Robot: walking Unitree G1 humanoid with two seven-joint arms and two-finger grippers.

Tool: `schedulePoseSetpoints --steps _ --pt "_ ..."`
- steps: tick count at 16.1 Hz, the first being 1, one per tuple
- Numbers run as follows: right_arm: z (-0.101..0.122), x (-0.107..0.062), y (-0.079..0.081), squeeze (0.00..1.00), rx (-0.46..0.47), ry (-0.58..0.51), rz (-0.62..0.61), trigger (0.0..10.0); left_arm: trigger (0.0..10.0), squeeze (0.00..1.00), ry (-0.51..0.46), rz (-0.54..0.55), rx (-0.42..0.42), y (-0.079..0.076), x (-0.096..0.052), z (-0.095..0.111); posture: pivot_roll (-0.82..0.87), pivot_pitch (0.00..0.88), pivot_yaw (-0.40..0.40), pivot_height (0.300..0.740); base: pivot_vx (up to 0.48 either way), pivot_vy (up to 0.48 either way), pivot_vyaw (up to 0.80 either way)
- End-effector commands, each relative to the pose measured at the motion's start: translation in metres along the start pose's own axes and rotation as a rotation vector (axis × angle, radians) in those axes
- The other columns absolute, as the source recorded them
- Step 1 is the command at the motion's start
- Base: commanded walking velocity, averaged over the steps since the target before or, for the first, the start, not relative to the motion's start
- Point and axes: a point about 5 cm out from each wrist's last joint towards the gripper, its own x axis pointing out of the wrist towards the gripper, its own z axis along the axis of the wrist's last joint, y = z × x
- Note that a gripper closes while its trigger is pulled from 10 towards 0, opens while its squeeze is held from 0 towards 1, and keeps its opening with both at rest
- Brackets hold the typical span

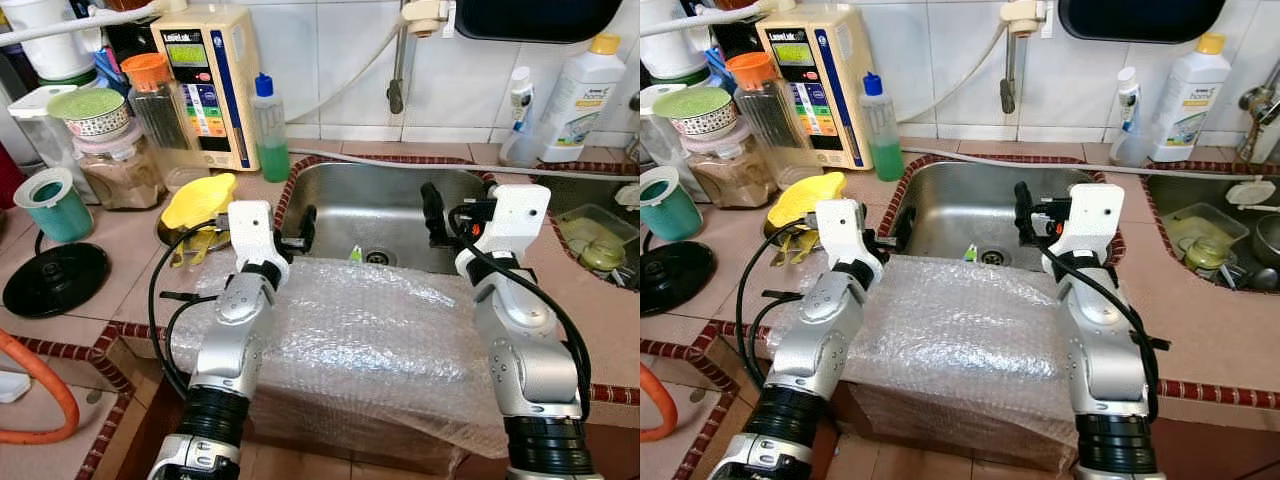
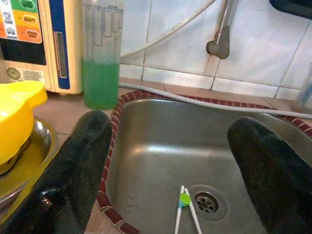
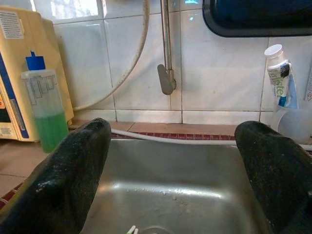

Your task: Kitchen organization

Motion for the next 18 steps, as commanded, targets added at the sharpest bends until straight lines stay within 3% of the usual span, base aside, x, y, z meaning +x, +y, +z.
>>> schedulePoseSetpoints --steps 1,14,18 --pt "0.0018 0.0017 0.0014 0.00 0.001 -0.010 -0.002 10.0 10.0 0.00 -0.015 -0.013 0.011 -0.0017 0.0031 0.0062 -0.05 0.000 0.070 0.740 0.000 0.000 0.00" --pt "0.0032 0.0006 -0.0062 0.00 0.001 -0.016 -0.035 10.0 10.0 0.00 0.004 -0.016 -0.002 -0.0032 0.0042 0.0043 -0.07 0.000 0.080 0.740 -0.256 0.000 0.00" --pt "0.0036 0.0018 -0.0077 0.00 0.000 -0.018 -0.044 10.0 10.0 0.00 -0.028 -0.025 0.002 -0.0006 0.0033 0.0086 -0.07 0.000 0.079 0.740 0.000 0.000 0.00"
